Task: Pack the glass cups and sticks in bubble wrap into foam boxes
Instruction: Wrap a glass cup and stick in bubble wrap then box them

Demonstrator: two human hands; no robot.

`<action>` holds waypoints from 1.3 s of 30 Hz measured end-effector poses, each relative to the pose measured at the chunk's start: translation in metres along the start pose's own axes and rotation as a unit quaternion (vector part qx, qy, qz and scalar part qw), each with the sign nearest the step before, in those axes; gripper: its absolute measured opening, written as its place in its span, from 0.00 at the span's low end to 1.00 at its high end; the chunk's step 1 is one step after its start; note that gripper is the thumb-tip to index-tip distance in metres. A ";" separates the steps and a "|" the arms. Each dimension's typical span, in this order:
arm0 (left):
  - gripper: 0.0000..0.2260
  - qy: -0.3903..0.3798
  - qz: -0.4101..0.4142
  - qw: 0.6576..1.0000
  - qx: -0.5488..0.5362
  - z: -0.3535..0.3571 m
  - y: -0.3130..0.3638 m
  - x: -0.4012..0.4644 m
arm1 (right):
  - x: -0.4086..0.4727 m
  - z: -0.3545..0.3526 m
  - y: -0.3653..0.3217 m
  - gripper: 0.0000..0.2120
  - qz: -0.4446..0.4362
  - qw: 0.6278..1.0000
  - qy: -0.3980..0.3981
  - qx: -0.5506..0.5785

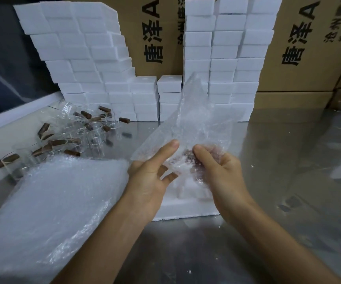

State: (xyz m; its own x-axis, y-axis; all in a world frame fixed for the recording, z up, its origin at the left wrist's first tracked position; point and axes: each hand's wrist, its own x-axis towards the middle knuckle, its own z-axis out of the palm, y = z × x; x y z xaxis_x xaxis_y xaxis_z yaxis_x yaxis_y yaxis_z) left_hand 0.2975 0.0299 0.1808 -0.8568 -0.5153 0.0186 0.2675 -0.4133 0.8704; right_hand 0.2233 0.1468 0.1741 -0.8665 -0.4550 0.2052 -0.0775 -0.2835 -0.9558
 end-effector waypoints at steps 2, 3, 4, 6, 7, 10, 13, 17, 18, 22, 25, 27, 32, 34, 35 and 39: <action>0.29 -0.018 -0.017 1.000 0.012 -0.005 0.004 0.002 | 0.001 -0.001 -0.001 0.11 -0.032 0.999 0.017 -0.038; 0.29 -0.021 -0.025 0.999 0.018 -0.007 0.006 0.003 | 0.002 -0.002 -0.002 0.11 -0.042 0.998 0.019 -0.047; 0.28 -0.026 -0.033 0.999 0.020 -0.011 0.008 0.005 | 0.002 -0.003 -0.003 0.12 -0.049 0.997 0.018 -0.053; 0.24 -0.049 -0.043 0.998 0.023 -0.016 0.012 0.007 | 0.003 -0.006 -0.005 0.16 -0.059 0.996 0.017 -0.066; 0.21 -0.058 -0.045 0.997 0.025 -0.017 0.013 0.007 | 0.004 -0.006 -0.005 0.19 -0.061 0.996 0.016 -0.070; 0.16 -0.031 -0.047 0.998 0.027 -0.020 0.014 0.010 | 0.005 -0.008 -0.007 0.22 -0.064 0.995 0.008 -0.070; 0.16 0.051 -0.020 0.997 0.059 -0.022 0.011 0.013 | 0.005 -0.010 -0.006 0.21 -0.082 0.993 0.005 -0.086; 0.09 0.102 0.007 0.990 0.095 -0.021 0.011 0.013 | 0.005 -0.008 -0.005 0.16 -0.089 0.993 0.010 -0.081; 0.10 0.108 0.009 0.989 0.097 -0.019 0.011 0.012 | 0.005 -0.008 -0.006 0.15 -0.089 0.993 0.011 -0.080; 0.17 0.040 -0.006 0.996 0.085 -0.015 0.018 0.008 | 0.004 -0.009 -0.005 0.17 -0.104 0.990 -0.002 -0.091; 0.23 -0.010 -0.036 0.994 0.101 -0.010 0.017 0.004 | 0.004 -0.007 -0.003 0.18 -0.110 0.988 -0.016 -0.107; 0.16 0.025 -0.017 0.994 0.101 -0.009 0.015 0.006 | 0.003 -0.006 -0.002 0.17 -0.111 0.987 -0.015 -0.113; 0.12 0.119 0.088 0.982 0.115 -0.012 0.009 0.010 | -0.001 -0.003 0.000 0.17 -0.109 0.987 -0.036 -0.112; 0.17 0.134 0.109 0.979 0.111 -0.012 0.007 0.010 | -0.002 -0.002 0.002 0.17 -0.105 0.987 -0.048 -0.114; 0.19 0.142 0.117 0.977 0.110 -0.011 0.007 0.010 | -0.002 -0.002 0.002 0.18 -0.096 0.988 -0.049 -0.111; 0.19 0.166 0.130 0.970 0.120 -0.008 0.008 0.009 | -0.002 -0.001 0.008 0.10 -0.043 0.994 -0.023 -0.103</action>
State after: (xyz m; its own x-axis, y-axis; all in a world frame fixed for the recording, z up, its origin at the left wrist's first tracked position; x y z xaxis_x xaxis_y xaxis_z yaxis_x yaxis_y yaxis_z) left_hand 0.2959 0.0159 0.1834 -0.5735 -0.8092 0.1279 0.3116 -0.0710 0.9476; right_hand 0.2235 0.1463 0.1654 -0.8289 -0.4768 0.2925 -0.2530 -0.1469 -0.9563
